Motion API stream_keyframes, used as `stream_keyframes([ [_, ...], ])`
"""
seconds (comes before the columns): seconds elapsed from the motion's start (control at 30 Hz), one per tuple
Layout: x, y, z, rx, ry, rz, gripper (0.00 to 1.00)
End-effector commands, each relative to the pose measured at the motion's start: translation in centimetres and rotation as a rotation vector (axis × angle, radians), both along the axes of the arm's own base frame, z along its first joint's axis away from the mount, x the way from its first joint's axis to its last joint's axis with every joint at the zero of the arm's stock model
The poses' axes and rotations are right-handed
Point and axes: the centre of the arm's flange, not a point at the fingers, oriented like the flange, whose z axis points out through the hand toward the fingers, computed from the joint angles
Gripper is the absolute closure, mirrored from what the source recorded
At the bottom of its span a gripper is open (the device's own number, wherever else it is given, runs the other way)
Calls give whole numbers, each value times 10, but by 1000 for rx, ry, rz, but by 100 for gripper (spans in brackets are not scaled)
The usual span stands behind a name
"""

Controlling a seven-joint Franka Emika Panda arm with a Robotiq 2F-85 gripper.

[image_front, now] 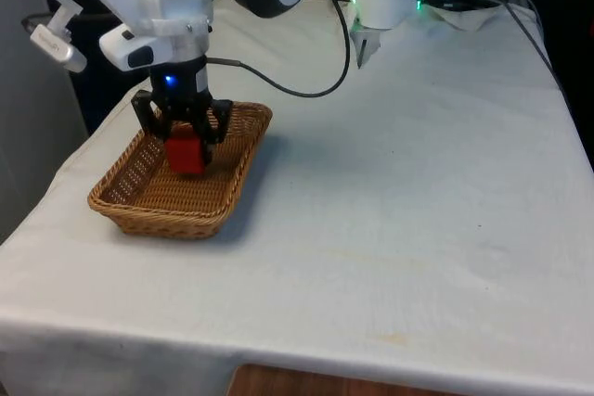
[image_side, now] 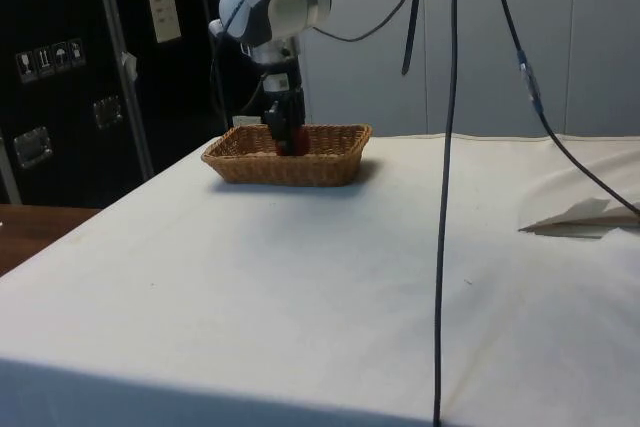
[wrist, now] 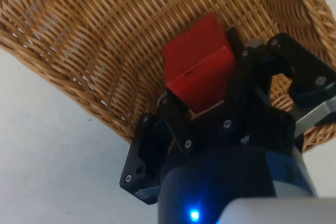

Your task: Pick up the cube and place it into the basket.

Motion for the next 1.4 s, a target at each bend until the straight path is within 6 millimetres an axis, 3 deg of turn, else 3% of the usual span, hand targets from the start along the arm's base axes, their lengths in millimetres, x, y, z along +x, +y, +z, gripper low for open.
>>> stream_keyframes([
  [0.0,2,0,-3,11,0,1,99],
  [0.27,5,2,-14,15,0,-2,99],
  [0.7,4,2,-15,7,3,-4,99],
  [0.73,4,2,-15,7,3,-4,96],
  [0.8,4,2,-15,7,3,-4,77],
  [0.83,4,2,-15,7,4,-5,58],
  [1.0,4,2,-14,6,3,-5,9],
  [1.03,5,2,-15,6,3,-4,9],
  [1.1,5,2,-15,6,3,-4,0],
  [1.37,5,2,-9,4,2,-3,0],
])
